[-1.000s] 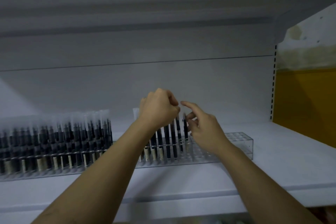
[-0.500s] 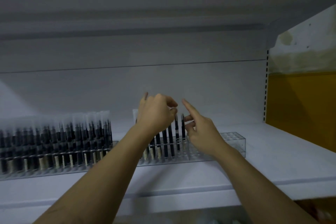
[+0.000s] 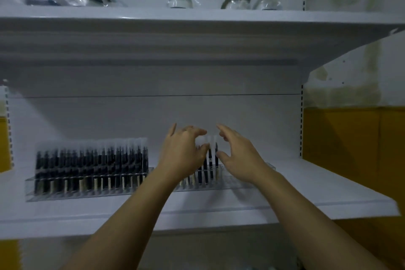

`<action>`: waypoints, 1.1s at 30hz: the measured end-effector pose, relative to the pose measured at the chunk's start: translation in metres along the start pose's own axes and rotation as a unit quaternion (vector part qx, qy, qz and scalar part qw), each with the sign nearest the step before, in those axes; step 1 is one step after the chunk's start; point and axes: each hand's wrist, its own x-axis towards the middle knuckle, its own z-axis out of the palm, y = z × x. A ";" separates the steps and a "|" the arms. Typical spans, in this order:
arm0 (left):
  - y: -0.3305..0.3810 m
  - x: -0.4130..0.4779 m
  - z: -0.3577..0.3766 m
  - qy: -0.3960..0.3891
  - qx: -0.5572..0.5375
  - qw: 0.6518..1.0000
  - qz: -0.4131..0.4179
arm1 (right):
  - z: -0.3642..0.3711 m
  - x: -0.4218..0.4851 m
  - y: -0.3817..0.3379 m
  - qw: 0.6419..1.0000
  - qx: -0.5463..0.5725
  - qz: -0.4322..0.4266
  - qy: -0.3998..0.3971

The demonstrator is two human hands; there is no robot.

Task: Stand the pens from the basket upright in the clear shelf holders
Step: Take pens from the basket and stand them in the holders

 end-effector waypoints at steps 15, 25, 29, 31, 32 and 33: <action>0.003 -0.172 -0.030 -0.060 -0.004 0.997 -0.051 | 0.042 -0.124 -0.064 0.994 0.010 -0.039 -0.098; -0.056 -0.260 0.034 -0.195 0.003 0.972 -0.133 | 0.147 -0.176 -0.047 0.972 0.025 0.011 -0.235; -0.083 -0.298 0.077 -0.276 -0.018 0.942 -0.189 | 0.199 -0.207 -0.022 0.947 0.027 0.050 -0.316; -0.093 -0.320 0.101 -0.319 -0.027 0.923 -0.215 | 0.225 -0.226 -0.006 0.927 0.026 0.076 -0.366; -0.097 -0.332 0.113 -0.340 -0.030 0.913 -0.225 | 0.239 -0.236 0.003 0.915 0.025 0.091 -0.393; -0.102 -0.342 0.124 -0.361 -0.035 0.902 -0.235 | 0.252 -0.244 0.012 0.903 0.023 0.107 -0.415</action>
